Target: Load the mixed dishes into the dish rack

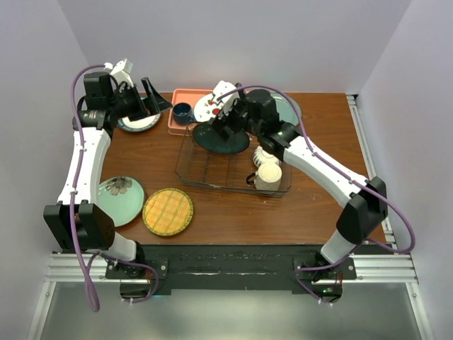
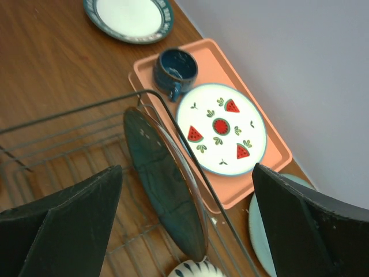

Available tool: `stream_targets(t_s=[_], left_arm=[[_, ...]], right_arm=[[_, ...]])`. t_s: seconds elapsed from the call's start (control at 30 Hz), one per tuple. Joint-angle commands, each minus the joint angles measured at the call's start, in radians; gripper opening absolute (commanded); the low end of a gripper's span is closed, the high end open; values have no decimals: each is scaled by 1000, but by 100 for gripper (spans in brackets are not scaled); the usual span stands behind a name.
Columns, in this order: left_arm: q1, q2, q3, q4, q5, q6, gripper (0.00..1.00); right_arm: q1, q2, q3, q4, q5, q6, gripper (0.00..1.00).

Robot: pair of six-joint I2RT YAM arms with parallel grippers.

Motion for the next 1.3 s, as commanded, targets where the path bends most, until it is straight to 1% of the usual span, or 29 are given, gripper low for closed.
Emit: stream_targets(t_s=[0.0,0.07,0.1,0.13,0.17,0.2,0.23,0.27,0.3,0.37,0.4,0.47,0.5,0.53,0.57,0.6,0.63,0.7,0.8,0.87,0.9,0.97,1.0,1.07,1.1,1.13,1.17,1.2,1.27], left_arm=[[4,-44,-15,-8,-39,31,100],[4,-57,-27,-5,-63,31,100],[4,-63,-35,-2,-71,29,100],[4,-78,-50,3,-91,29,100],[5,-86,-59,4,-102,29,100],[4,-93,-67,4,-122,26,100],[5,-112,-85,3,-131,26,100],[7,-123,-94,1,-140,23,100],[7,-133,-104,-2,-158,22,100],[8,-170,-145,-2,-166,17,100],[8,-182,-162,1,-180,14,100],[8,-225,-218,12,-180,5,100],[8,-238,-238,15,-183,-1,100],[8,-264,-280,23,-183,-10,100],[8,-277,-301,29,-180,-15,100],[8,-291,-326,38,-174,-21,100],[8,-319,-382,65,-171,-38,100],[8,-339,-439,81,-157,-62,100],[7,-353,-455,63,-146,-76,100],[7,-359,-461,56,-158,-86,100],[7,-363,-472,62,-163,-93,100],[8,-367,-478,73,-169,-116,100],[7,-364,-476,73,-171,-122,100],[7,-360,-470,61,-174,-127,100],[7,-359,-472,58,-177,-126,100],[7,-354,-473,58,-186,-122,100],[7,-354,-476,59,-189,-121,100],[8,-354,-484,62,-192,-121,100],[7,-353,-492,73,-189,-122,100]], right_arm=[[4,-73,40,-23,-69,175,99],[4,-77,49,-63,-86,229,99],[6,-73,58,-80,-83,300,99],[4,-67,67,-132,-87,331,99],[6,-48,80,-167,-110,341,99],[6,-41,89,-192,-139,383,98],[6,-37,86,-220,-152,411,96],[4,-37,78,-223,-162,457,91],[4,-44,57,-226,-205,520,90],[4,-58,26,-206,-247,584,89],[4,-75,-7,-191,-264,650,88],[6,-96,-52,-134,-360,730,88],[12,-106,-110,-108,-386,826,85],[19,-131,-145,-32,-437,873,83],[33,-148,-187,11,-434,919,83],[80,-162,-256,42,-419,980,82],[110,-182,-285,88,-391,999,83],[192,-175,-325,96,-293,1063,84],[263,-138,-351,107,-201,1170,81],[289,-139,-377,156,-126,1218,80],[303,-141,-418,188,-73,1284,80],[314,-139,-462,260,-12,1382,80],[329,-126,-488,282,32,1463,80],[361,-103,-482,256,81,1514,79],[404,-68,-457,237,116,1519,79],[426,-49,-437,167,173,1527,79],[444,-25,-422,148,195,1534,80],[473,15,-413,145,201,1545,80],[487,54,-420,171,181,1577,80]])
